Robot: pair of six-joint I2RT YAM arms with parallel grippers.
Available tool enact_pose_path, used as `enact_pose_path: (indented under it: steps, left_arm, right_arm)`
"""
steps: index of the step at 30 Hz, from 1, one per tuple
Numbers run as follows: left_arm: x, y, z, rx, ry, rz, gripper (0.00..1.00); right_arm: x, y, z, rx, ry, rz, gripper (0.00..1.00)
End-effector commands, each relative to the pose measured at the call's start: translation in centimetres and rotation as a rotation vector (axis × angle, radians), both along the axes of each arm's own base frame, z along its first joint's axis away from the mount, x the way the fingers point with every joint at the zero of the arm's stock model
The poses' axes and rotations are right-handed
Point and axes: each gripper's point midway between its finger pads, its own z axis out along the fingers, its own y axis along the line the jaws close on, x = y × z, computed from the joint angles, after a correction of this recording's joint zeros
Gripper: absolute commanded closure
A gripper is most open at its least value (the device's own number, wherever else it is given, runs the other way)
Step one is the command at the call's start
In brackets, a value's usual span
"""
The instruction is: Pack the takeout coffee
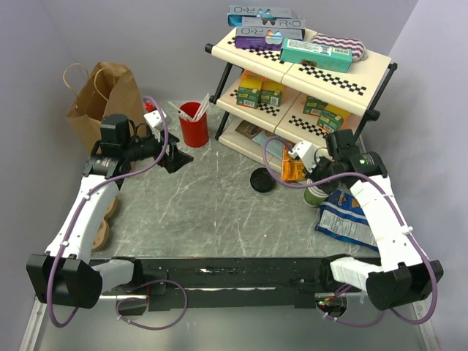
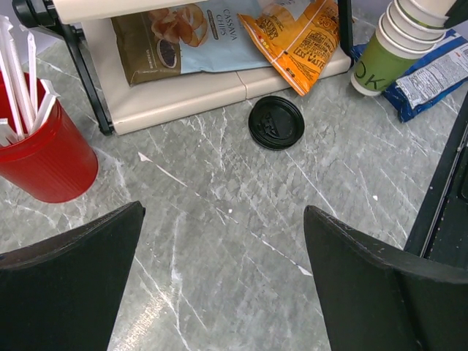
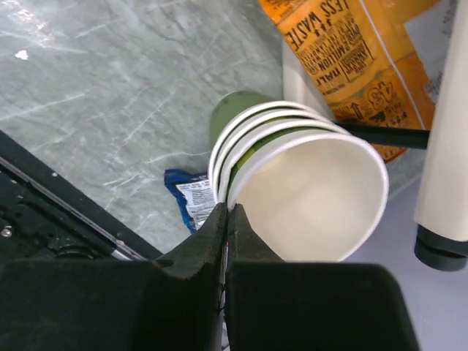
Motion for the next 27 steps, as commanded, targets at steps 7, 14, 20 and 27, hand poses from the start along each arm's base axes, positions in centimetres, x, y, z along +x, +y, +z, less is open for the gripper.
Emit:
enact_pose_path:
  steps: [7, 14, 20, 27]
  left_arm:
    - [-0.3, -0.8, 0.2, -0.030, -0.002, -0.032, 0.03]
    - [-0.3, -1.2, 0.2, -0.030, 0.001, -0.044, 0.03]
    - [-0.3, -1.5, 0.1, -0.035, 0.006, -0.052, 0.03]
    - [-0.3, -1.5, 0.0, -0.029, 0.002, -0.052, 0.03]
  right_arm:
    - [-1.8, 0.0, 0.5, 0.003, 0.106, -0.012, 1.00]
    - [-1.3, 1.7, 2.5, 0.126, 0.072, 0.007, 1.00]
    - [-0.7, -1.1, 0.6, -0.006, 0.061, -0.067, 1.00]
    - [-1.0, -1.2, -0.3, -0.110, 0.063, -0.007, 1.00]
